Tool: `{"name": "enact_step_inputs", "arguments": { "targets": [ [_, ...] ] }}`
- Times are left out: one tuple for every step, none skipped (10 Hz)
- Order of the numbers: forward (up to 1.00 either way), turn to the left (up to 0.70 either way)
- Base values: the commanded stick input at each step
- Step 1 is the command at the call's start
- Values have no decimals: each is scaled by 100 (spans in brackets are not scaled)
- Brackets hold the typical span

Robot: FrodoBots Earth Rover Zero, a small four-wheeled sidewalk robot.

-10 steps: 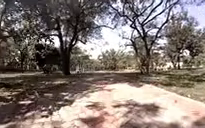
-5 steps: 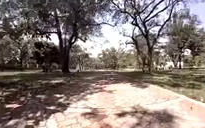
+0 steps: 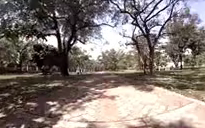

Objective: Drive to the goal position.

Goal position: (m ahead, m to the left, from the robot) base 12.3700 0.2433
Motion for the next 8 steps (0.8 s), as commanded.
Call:
{"name": "enact_step_inputs", "arguments": {
  "targets": [
    [70, 0],
    [70, 0],
    [70, 0],
    [70, 0],
    [70, 0],
    [70, 0],
    [70, 0],
    [70, 0]
  ]
}}
